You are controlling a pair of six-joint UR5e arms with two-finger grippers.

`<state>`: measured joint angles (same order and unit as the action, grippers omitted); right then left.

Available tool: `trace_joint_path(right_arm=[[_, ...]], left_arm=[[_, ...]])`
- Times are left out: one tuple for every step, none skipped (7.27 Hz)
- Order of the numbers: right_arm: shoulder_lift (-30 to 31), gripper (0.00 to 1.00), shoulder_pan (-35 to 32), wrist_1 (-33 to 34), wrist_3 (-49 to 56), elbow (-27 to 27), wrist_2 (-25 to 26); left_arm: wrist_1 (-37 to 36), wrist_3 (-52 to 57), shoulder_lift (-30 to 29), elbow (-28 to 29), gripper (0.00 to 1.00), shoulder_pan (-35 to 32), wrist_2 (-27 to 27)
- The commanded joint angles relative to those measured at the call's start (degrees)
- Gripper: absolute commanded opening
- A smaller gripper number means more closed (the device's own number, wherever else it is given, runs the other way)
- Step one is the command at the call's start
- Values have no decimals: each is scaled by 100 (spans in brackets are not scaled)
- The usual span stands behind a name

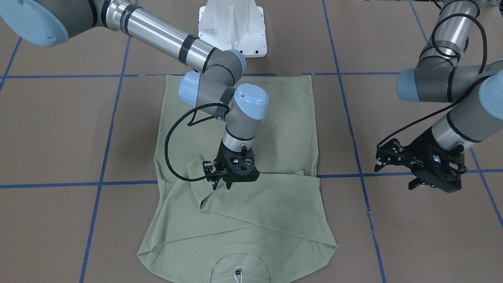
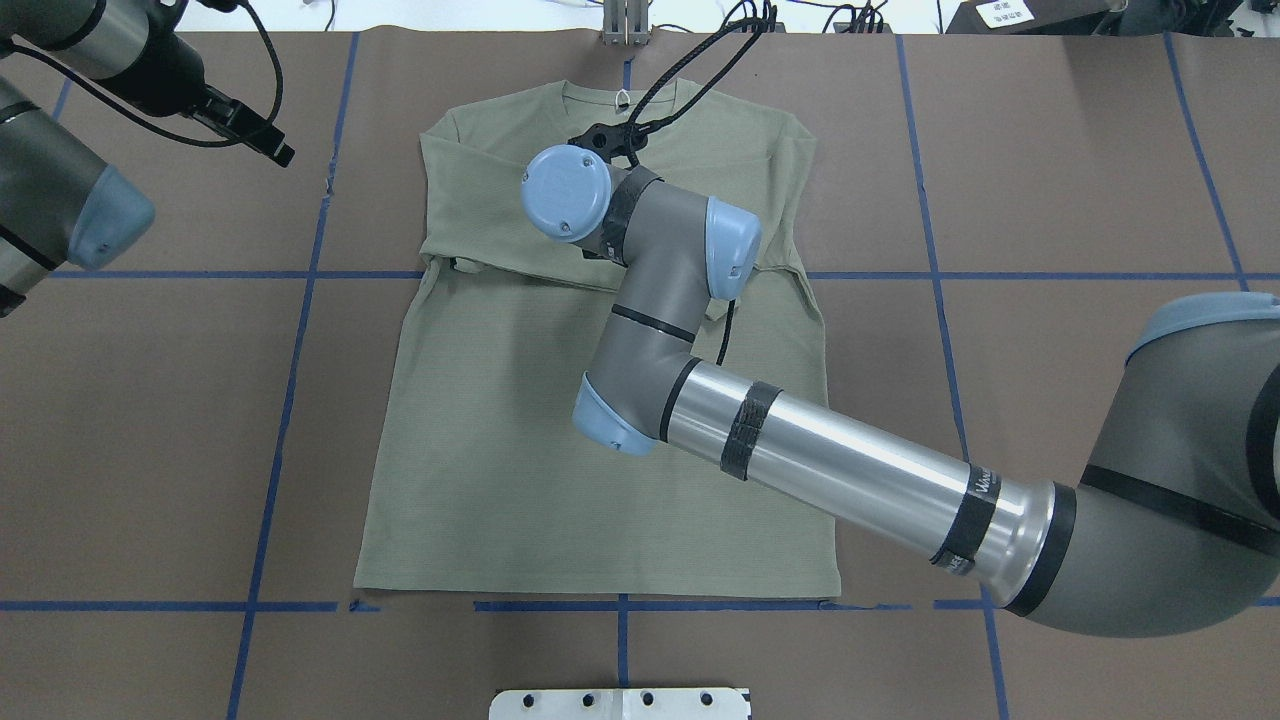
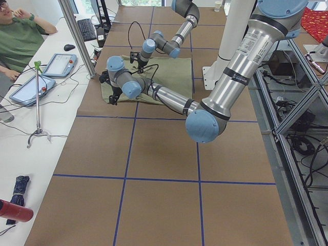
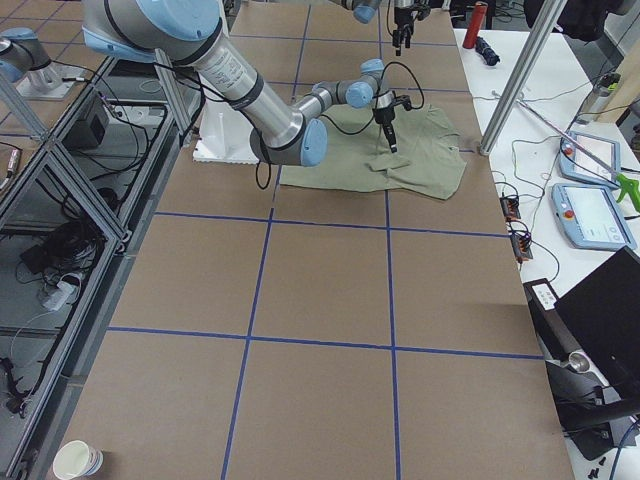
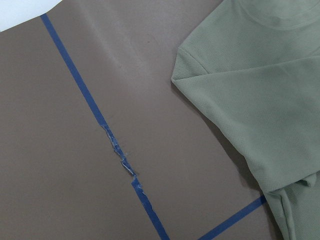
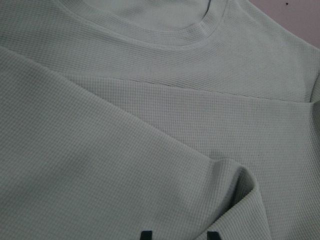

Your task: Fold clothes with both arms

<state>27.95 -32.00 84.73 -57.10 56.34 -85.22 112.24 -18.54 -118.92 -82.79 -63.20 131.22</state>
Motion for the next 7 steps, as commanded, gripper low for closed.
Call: trace_joint_path(right_arm=[[0, 47, 0, 0, 6, -36, 5], [0, 46, 0, 0, 14, -36, 14], [0, 46, 18, 0, 14, -36, 14], [0, 40, 27, 0, 14, -36, 14], [0, 26, 27, 9, 14, -36, 14], [9, 17, 27, 9, 14, -36, 14], [0, 4, 27, 18, 14, -36, 5]], left_arm=[[0, -26, 1, -9, 100, 0, 0], [0, -27, 1, -9, 100, 9, 0], [0, -35, 1, -9, 100, 9, 0], [0, -44, 1, -9, 100, 9, 0], [0, -44, -8, -9, 100, 9, 0], [0, -44, -8, -9, 100, 9, 0], [0, -53, -8, -9, 100, 9, -9]])
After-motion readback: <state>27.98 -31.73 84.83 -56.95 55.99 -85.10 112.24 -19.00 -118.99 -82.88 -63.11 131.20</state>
